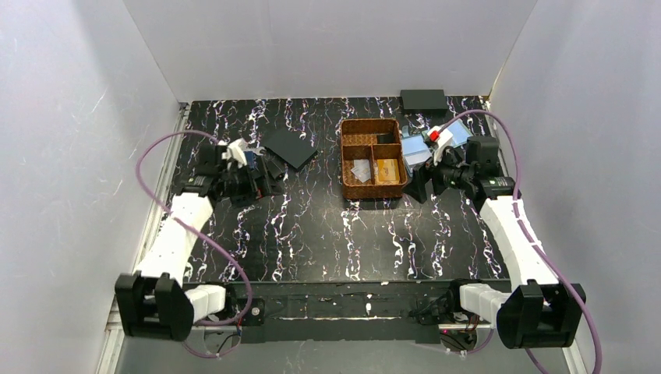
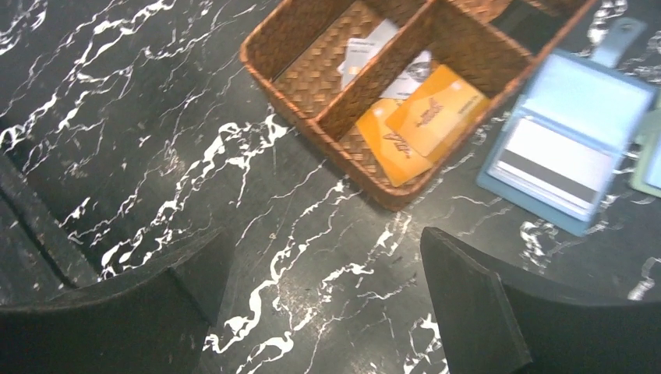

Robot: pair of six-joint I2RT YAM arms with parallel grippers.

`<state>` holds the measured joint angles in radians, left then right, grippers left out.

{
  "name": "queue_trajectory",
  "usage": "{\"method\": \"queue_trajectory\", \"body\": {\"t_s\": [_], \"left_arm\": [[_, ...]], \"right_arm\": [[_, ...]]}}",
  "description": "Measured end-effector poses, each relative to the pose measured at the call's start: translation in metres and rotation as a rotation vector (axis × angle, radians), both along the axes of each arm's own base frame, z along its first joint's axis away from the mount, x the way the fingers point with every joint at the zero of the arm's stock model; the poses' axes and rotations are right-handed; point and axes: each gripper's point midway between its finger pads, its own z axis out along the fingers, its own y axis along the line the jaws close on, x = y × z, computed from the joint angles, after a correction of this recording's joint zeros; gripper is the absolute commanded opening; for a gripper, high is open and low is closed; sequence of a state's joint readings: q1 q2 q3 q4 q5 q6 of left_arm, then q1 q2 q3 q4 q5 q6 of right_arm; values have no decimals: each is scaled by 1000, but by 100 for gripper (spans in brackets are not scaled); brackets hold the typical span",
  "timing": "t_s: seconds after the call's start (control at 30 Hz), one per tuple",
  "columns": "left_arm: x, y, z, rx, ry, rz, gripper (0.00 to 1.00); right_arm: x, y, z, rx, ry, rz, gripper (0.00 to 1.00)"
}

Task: Take the credit cards out of the card holder
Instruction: Move the card holder to the center of the board.

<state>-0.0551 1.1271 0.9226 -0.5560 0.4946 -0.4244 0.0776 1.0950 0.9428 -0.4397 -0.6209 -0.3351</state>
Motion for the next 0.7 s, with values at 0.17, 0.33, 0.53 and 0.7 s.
{"method": "queue_trajectory", "body": {"t_s": [0.17, 0.33, 0.53, 0.7], "left_arm": [[34, -6, -12, 158, 0, -105, 98], [68, 3, -39, 311, 26, -155, 97], [99, 19, -92, 485, 115, -203, 93], [112, 29, -108, 565, 133, -222, 86]], "right_arm": [[-11, 11, -26, 34, 40, 87, 98], [-22, 16, -44, 69, 94, 132, 98], [-24, 19, -41, 80, 74, 155, 98], [-26, 19, -34, 80, 35, 160, 98]]}}
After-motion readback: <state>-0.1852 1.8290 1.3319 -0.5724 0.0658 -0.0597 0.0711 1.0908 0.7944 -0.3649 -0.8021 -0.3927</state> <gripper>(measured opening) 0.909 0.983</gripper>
